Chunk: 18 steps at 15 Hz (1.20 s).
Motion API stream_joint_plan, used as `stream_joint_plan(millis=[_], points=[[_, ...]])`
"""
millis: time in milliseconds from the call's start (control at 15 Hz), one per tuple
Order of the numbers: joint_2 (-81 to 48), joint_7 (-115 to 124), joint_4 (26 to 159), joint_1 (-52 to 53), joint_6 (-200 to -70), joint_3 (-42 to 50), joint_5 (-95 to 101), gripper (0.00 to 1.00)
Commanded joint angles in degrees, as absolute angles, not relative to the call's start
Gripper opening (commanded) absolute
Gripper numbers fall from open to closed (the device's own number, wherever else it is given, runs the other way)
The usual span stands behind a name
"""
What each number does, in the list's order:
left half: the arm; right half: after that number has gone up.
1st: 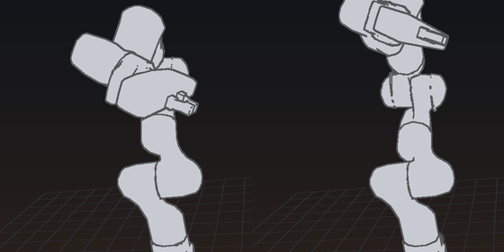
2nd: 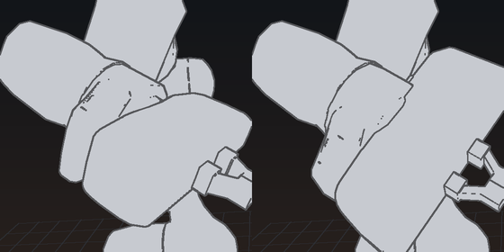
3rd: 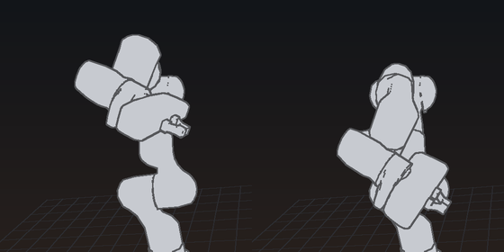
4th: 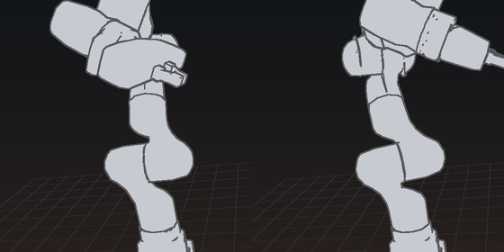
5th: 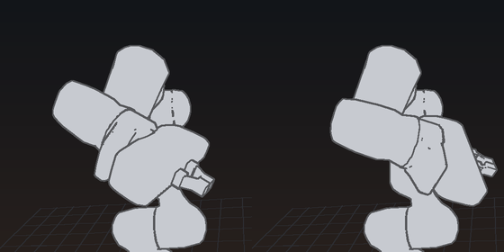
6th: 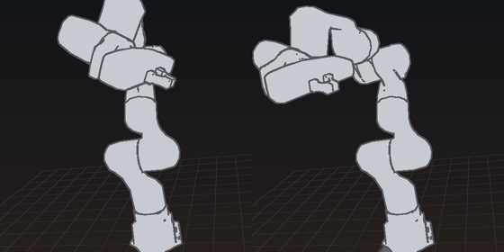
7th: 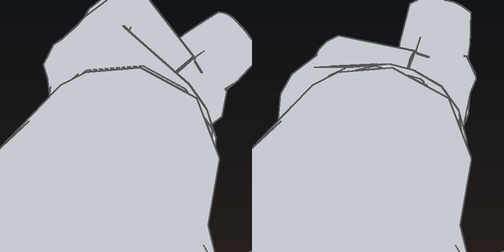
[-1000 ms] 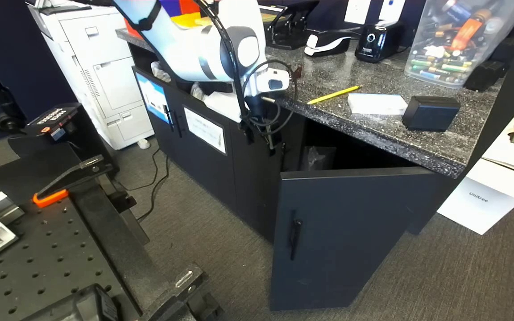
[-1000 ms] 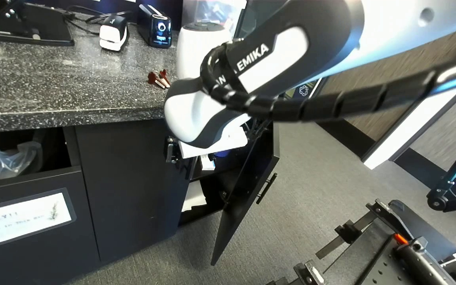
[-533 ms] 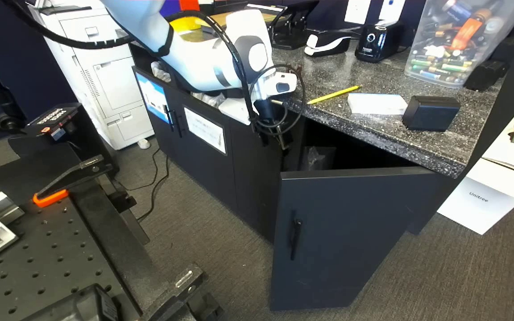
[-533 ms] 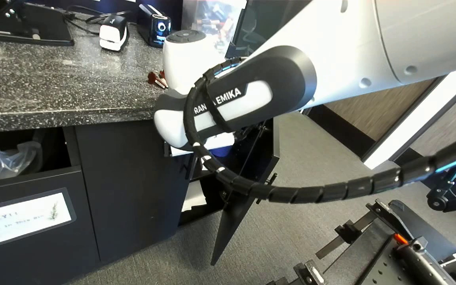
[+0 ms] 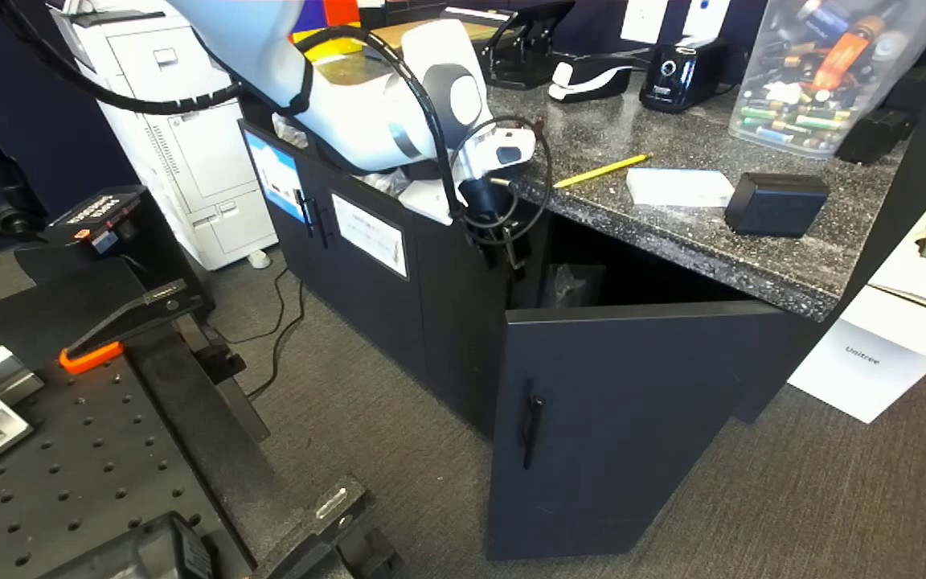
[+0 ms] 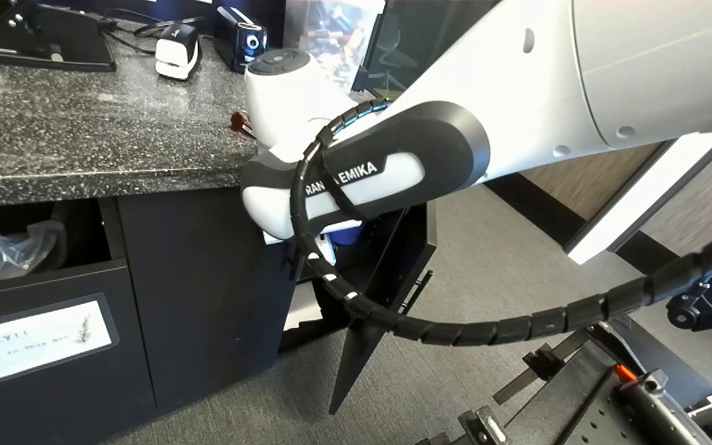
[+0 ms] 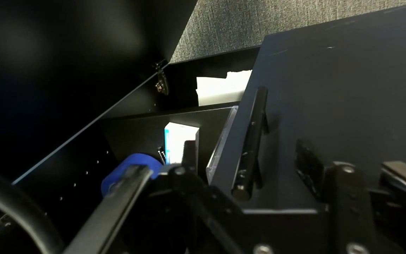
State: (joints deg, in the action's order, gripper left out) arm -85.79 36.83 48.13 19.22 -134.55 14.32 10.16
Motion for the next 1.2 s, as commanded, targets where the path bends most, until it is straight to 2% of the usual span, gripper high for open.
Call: stream_joint_plan(millis=[0, 200, 400, 467, 733, 933, 1133], points=[[-85.79, 40.6, 48.46, 19.9, -137.1, 16.18, 13.79, 0.42], [-85.79, 43.23, 49.53, 20.8, -138.86, 17.62, 16.72, 0.19], [-85.68, 46.72, 51.3, 22.56, -141.62, 18.87, 18.84, 0.03], [-85.51, 47.82, 52.03, 23.13, -142.34, 19.44, 19.33, 0.06], [-85.06, 51.07, 53.89, 25.13, -143.03, 19.69, 20.37, 0.06], [-81.96, 43.84, 57.04, 23.21, -144.15, 12.44, 15.82, 0.06], [-77.79, 40.79, 62.27, 22.71, -145.18, 9.69, 15.68, 0.06]])
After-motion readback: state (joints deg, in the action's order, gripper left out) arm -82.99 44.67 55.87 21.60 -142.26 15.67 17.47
